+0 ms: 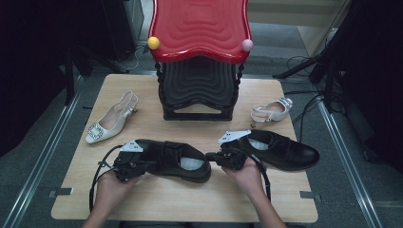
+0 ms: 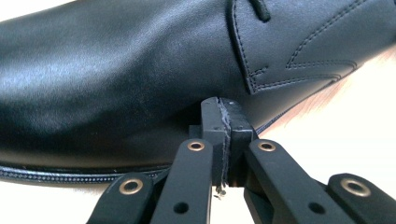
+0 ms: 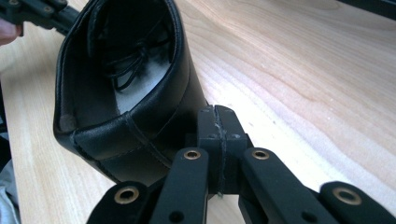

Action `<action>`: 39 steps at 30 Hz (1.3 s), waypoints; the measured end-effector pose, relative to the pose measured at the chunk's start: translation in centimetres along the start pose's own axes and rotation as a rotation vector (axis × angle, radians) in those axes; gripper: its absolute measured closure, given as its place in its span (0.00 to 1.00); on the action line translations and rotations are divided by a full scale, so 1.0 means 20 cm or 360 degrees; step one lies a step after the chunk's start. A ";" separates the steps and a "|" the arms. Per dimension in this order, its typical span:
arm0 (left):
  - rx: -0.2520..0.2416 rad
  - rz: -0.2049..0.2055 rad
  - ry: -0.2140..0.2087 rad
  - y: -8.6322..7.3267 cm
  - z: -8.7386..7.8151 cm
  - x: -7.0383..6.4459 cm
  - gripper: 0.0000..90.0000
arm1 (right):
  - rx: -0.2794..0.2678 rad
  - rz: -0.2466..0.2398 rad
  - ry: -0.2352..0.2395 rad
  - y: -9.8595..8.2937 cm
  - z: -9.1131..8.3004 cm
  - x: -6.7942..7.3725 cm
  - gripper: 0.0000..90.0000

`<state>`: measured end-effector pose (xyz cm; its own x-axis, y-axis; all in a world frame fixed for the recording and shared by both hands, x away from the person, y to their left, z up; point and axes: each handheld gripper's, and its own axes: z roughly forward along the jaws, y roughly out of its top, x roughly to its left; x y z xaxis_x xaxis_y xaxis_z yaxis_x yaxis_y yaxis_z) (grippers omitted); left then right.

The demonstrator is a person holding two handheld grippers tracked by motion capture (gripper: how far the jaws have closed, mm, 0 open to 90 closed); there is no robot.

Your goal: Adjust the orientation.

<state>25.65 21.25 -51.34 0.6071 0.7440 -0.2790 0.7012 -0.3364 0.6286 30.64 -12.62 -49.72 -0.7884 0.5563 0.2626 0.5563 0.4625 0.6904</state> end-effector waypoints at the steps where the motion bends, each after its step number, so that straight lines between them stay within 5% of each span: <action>1: 0.0003 -0.0004 -0.0009 0.00 0.00 0.01 1.00 | 0.0001 0.0003 -0.0002 -0.01 0.00 0.01 1.00; 8: 0.0001 -0.0036 -0.0052 0.04 0.02 0.04 1.00 | 0.0015 0.0006 0.0007 -0.04 -0.03 0.05 1.00; 28: -0.0026 0.0012 -0.0019 0.14 0.10 0.08 1.00 | 0.0049 -0.0018 0.0051 -0.12 -0.05 0.21 1.00; 39: -0.0028 0.0008 -0.0043 0.15 0.10 0.10 0.99 | 0.0070 -0.0026 0.0121 -0.13 -0.04 0.23 1.00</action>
<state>29.75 20.54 -51.37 0.6207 0.7265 -0.2949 0.6914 -0.3299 0.6427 25.40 -11.84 -49.79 -0.8143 0.4950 0.3031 0.5528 0.5021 0.6651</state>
